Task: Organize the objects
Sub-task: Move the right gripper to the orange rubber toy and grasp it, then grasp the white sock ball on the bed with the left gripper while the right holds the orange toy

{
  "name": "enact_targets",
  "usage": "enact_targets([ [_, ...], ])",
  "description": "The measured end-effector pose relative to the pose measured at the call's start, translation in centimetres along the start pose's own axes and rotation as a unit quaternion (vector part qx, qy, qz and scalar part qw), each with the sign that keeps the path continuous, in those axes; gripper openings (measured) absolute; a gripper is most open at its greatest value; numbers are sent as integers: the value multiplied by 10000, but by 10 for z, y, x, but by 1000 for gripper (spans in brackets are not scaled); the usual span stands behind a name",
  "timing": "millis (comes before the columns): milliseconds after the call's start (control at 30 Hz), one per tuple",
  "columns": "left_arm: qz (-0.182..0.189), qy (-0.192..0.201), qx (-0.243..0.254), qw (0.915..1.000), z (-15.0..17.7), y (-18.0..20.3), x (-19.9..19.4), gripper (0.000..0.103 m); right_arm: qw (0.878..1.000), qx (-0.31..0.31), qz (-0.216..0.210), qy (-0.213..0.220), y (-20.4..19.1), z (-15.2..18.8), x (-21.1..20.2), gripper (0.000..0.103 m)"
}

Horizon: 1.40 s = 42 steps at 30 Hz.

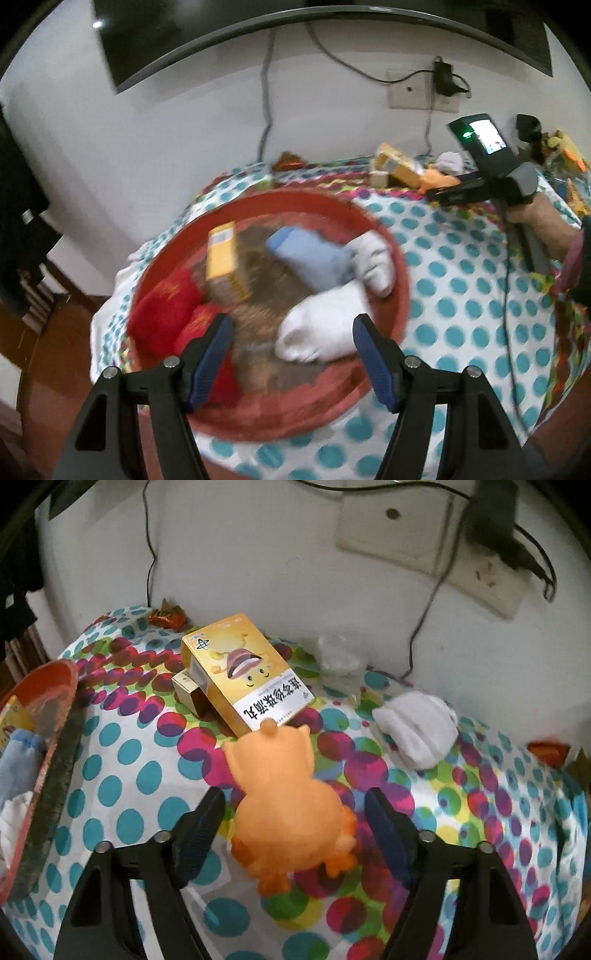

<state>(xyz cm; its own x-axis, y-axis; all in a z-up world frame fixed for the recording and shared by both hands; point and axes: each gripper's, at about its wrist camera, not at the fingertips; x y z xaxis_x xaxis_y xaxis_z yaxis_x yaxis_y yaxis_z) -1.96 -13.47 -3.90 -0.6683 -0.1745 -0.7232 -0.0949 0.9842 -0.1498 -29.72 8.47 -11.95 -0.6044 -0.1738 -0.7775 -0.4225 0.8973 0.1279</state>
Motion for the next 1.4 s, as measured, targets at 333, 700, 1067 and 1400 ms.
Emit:
enact_targets([
  [333, 518, 35, 274, 9983, -58, 74, 45, 70, 9995, 133, -219, 197, 0, 15, -11, 53],
  [700, 1024, -354, 111, 9941, -84, 134, 106, 70, 9981, 531, -118, 286, 13, 69, -63, 53],
  [1067, 994, -180, 407, 9941, -114, 191, 136, 70, 9918, 1076, 323, 613, 48, 100, -90, 53],
  [1400, 1142, -163, 630, 9913, -159, 254, 166, 70, 9894, 1124, 663, 637, 51, 104, -92, 53],
])
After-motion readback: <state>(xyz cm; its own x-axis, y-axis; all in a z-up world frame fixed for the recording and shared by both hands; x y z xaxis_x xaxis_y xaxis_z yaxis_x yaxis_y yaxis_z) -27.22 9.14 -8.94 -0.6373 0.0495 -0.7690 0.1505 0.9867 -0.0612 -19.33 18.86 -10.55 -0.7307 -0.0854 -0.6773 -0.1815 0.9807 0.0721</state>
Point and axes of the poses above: each gripper's, at about its wrist camera, not at the fingertips, and x roughly the way its jaws point, y to its right, z to its underside, and after that the axes turned 3 degrees about -x, right-handed
